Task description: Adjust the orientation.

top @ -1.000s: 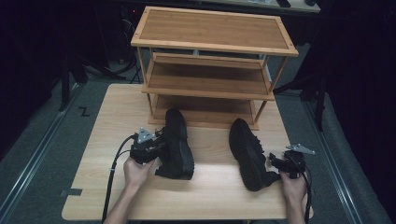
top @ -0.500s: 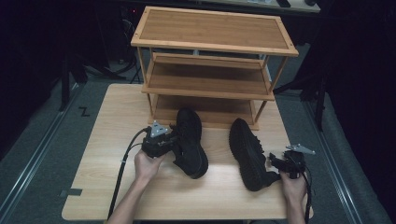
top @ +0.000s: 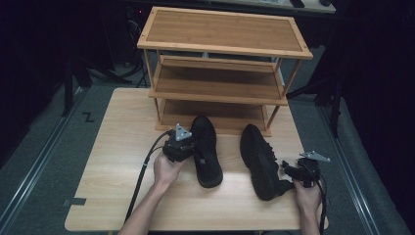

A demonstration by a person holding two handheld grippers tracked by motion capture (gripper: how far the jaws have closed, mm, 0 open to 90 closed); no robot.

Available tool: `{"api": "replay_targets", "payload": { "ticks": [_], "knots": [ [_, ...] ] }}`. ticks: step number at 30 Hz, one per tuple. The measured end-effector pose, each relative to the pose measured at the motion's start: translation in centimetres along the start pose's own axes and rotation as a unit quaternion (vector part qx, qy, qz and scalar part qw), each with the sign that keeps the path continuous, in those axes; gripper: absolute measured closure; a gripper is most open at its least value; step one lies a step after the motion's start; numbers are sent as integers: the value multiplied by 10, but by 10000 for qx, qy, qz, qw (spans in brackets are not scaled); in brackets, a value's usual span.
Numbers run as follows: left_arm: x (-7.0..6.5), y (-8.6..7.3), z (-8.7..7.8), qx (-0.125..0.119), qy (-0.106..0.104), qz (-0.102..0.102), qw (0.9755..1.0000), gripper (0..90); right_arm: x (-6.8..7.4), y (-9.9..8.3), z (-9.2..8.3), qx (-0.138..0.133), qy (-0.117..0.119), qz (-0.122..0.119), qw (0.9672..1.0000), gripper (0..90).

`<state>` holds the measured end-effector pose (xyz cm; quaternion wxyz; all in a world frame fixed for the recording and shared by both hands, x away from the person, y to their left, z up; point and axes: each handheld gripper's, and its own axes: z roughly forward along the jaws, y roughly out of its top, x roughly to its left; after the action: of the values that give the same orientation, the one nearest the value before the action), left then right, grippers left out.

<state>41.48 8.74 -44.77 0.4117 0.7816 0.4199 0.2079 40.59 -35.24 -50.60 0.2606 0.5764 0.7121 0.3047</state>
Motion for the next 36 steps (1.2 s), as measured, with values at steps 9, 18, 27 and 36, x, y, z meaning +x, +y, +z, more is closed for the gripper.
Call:
{"api": "replay_targets", "payload": {
  "ticks": [9,18,27,36],
  "knots": [
    [-10,7,-7,-209,138,21,9997,580,0,0,0,0,6,-10,10000,322],
    [-12,2,-3,49,92,-224,9997,489,0,0,0,1,6,-8,10000,322],
    [-21,0,12,233,92,-156,9996,616,1,0,0,3,9,-7,10000,322],
    [-27,-3,16,116,91,-499,9986,741,0,0,0,0,17,-25,10000,322]
  ]
}}
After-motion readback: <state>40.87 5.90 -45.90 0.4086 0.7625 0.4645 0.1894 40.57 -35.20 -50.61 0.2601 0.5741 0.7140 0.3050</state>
